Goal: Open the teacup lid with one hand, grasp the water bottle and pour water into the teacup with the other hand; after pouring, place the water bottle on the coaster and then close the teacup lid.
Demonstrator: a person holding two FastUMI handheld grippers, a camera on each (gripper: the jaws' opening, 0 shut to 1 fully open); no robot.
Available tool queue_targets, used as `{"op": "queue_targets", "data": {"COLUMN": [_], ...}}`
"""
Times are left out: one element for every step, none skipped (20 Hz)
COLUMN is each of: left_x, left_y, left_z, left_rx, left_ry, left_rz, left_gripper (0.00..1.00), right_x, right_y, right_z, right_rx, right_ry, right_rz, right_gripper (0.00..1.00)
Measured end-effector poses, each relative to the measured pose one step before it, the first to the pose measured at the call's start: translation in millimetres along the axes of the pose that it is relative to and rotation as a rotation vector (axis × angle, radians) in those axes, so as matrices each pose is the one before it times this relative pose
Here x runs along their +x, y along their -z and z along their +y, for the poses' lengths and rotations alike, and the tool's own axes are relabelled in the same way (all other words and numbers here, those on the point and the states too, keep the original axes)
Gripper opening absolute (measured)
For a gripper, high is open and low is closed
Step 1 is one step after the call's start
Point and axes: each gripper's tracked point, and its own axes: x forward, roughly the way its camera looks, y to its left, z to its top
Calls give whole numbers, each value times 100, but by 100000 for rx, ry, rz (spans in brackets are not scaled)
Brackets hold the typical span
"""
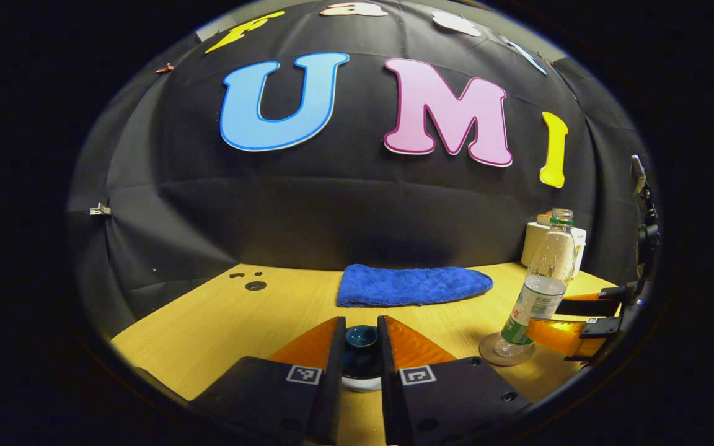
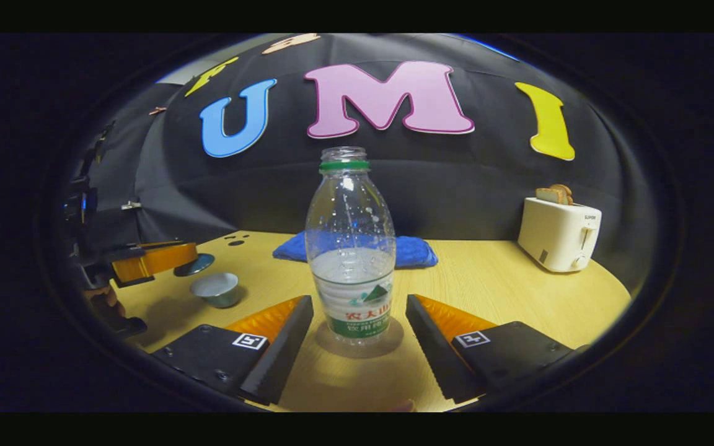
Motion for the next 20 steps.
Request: {"op": "queue_targets", "data": {"left_x": [298,181,185,125,228,105,120,134,178,124,114,140,-16,126,-35,-74,-91,-249,-374,-431], "left_y": [485,359,511,270,345,189,390,157,306,299,372,370,187,-214,-36,-114,26,-391,-550,-681], "left_z": [-165,-96,3,10,11,45,17,-31,47,-38,-107,-20,33,22,19,-51,-46,-71,-95,-36], "left_rx": [27,-171,-479,-714,-739,-398,-88,8,155,280,165,94,319,523,702,559,69,-388,-413,-208], "left_ry": [285,-9,-160,-144,-214,-307,-344,-113,-56,88,-34,-83,-369,-513,-427,-42,379,362,387,-5], "left_rz": [986,1131,954,872,626,696,592,536,747,954,1035,1381,187,-584,-354,10,-2,-581,-1122,-858], "left_gripper": [31,31,28,27,28,31,28,31,31,31,29,33,38,35,40,41,53,53,53,53], "right_x": [-359,-346,-384,-253,-400,-262,-248,-163,-234,-81,-57,57,-51,-21,-2,6,-103,-43,-150,-210], "right_y": [70,50,39,-30,-78,-150,124,-21,95,-27,-19,-84,-68,-144,-102,-234,-208,-348,-378,-452], "right_z": [-135,-40,-154,-268,-161,-125,-63,-78,-18,-41,11,-71,-34,-118,47,114,-2,67,82,-31], "right_rx": [9,-37,-199,-18,-11,-511,-785,-937,-394,-37,-18,-100,-356,-379,-371,-251,-241,-183,-185,-101], "right_ry": [144,8,386,367,256,202,199,164,-70,129,121,147,489,191,2,-212,-79,-97,-44,77], "right_rz": [296,223,507,154,23,103,191,268,397,235,7,-108,-178,-380,-163,-219,-512,-357,-336,-252], "right_gripper": [94,94,94,94,94,94,94,94,94,94,94,94,94,94,94,94,94,94,94,94]}}
